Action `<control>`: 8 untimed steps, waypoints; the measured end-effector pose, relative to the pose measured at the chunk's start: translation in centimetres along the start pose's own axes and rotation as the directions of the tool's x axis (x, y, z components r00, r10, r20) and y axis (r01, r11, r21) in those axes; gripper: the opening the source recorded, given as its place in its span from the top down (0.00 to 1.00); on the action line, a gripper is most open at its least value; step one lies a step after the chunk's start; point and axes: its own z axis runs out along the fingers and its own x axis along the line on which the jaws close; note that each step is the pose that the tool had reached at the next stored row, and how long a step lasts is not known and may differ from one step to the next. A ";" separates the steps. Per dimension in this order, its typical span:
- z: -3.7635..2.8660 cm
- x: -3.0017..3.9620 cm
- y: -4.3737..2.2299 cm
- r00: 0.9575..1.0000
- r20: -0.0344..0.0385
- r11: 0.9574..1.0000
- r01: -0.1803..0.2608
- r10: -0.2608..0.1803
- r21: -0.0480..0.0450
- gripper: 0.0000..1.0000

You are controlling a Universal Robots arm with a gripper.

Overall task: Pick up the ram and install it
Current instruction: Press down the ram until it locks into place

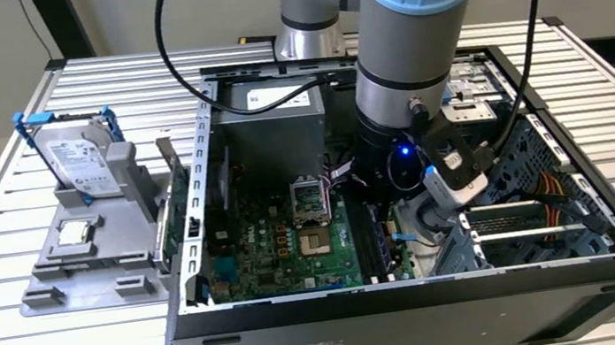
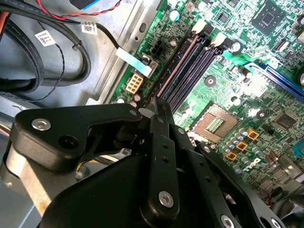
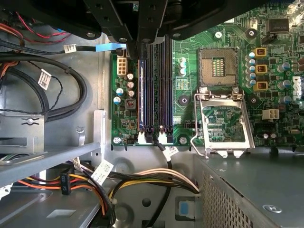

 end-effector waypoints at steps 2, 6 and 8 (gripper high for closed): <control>0.00 0.00 0.00 1.000 0.000 1.000 0.000 0.000 0.000 1.00; 0.00 0.00 -0.01 1.000 0.000 1.000 0.001 -0.001 0.000 1.00; 0.00 0.00 -0.01 1.000 0.000 1.000 0.015 -0.015 -0.001 1.00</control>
